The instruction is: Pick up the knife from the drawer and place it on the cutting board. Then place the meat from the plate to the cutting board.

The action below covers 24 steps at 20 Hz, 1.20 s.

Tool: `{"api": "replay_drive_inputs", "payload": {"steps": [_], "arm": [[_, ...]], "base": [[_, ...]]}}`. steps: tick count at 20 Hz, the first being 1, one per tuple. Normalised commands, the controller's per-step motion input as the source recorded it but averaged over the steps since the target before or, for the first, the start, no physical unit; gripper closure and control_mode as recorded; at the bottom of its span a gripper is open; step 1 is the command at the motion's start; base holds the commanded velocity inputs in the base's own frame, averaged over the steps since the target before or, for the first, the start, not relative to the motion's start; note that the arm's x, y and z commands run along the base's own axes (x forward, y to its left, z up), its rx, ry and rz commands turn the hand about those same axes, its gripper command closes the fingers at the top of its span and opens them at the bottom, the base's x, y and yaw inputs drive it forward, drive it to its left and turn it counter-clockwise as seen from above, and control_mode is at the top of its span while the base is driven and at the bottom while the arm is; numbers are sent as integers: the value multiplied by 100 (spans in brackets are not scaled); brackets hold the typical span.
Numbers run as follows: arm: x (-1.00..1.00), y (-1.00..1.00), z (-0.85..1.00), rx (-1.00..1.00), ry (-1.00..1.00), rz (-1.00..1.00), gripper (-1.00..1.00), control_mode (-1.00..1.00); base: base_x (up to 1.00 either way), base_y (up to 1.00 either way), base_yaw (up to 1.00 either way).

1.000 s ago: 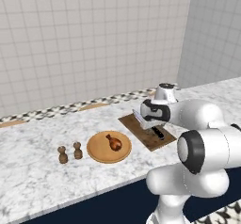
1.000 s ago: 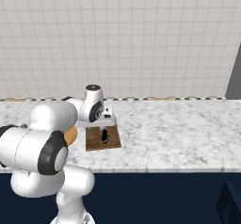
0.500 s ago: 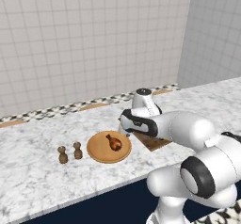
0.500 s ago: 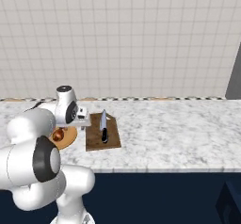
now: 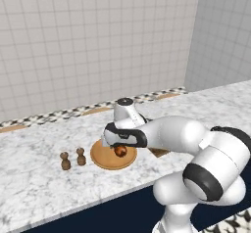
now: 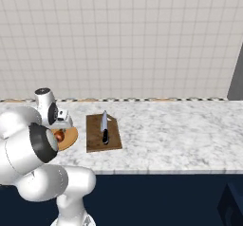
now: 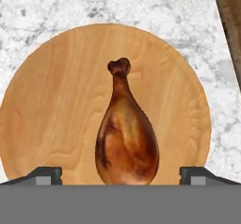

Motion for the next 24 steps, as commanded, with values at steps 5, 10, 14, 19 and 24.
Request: {"api": "replay_drive_inputs", "payload": {"steps": [5, 10, 14, 19, 24], "arm": [[11, 16, -3, 0, 3, 0, -100, -100], [4, -3, -23, -3, 0, 0, -100, -100], [16, 0, -26, -1, 1, 0, -100, -100], [31, -6, -15, 0, 3, 0, -100, -100], [25, -3, -29, -1, 4, 0, -100, -100]], "base": [[0, 0, 0], [0, 0, 0], [0, 0, 0], [0, 0, 0], [0, 0, 0]]}}
